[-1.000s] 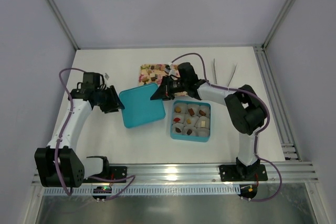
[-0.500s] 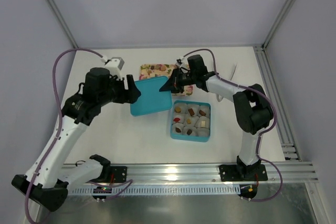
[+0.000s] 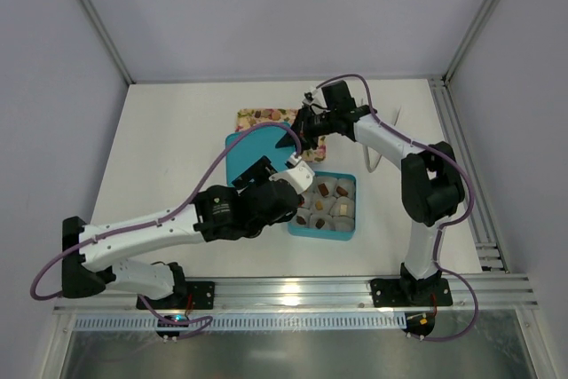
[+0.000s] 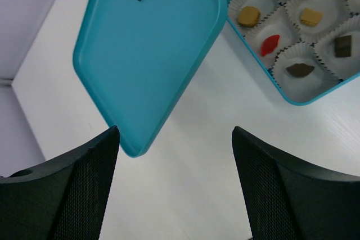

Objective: Pack the chocolate

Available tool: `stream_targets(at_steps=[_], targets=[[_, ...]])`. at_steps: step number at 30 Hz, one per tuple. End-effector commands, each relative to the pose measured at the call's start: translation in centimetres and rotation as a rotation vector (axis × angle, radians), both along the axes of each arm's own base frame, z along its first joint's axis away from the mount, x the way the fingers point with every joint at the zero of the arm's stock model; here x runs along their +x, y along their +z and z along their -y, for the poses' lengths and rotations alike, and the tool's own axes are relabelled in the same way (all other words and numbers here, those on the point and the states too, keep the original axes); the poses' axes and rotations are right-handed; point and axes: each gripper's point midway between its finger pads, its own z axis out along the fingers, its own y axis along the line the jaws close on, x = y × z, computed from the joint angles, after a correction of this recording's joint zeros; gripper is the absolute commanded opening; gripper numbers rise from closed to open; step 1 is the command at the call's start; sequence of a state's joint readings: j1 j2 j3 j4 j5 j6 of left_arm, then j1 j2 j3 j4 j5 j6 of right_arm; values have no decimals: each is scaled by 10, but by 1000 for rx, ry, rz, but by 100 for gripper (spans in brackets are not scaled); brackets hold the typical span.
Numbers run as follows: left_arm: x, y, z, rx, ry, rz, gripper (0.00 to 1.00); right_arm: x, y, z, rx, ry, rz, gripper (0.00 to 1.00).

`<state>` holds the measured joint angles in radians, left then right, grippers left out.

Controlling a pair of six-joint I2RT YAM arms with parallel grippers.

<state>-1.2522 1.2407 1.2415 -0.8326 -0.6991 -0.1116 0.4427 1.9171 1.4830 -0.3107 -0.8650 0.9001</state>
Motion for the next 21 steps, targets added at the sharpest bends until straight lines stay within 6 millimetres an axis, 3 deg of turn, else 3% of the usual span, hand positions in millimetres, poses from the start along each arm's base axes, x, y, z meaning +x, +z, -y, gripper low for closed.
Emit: stream_targets(at_steps=[1, 6, 21], targets=[[19, 25, -11, 123, 61, 171, 80, -8, 37, 2, 48, 30, 39, 4], [25, 8, -4, 261, 21, 196, 79, -11, 45, 5, 55, 32, 40, 4], [36, -20, 9, 370, 8, 247, 79, -22, 56, 9, 85, 45, 30, 4]])
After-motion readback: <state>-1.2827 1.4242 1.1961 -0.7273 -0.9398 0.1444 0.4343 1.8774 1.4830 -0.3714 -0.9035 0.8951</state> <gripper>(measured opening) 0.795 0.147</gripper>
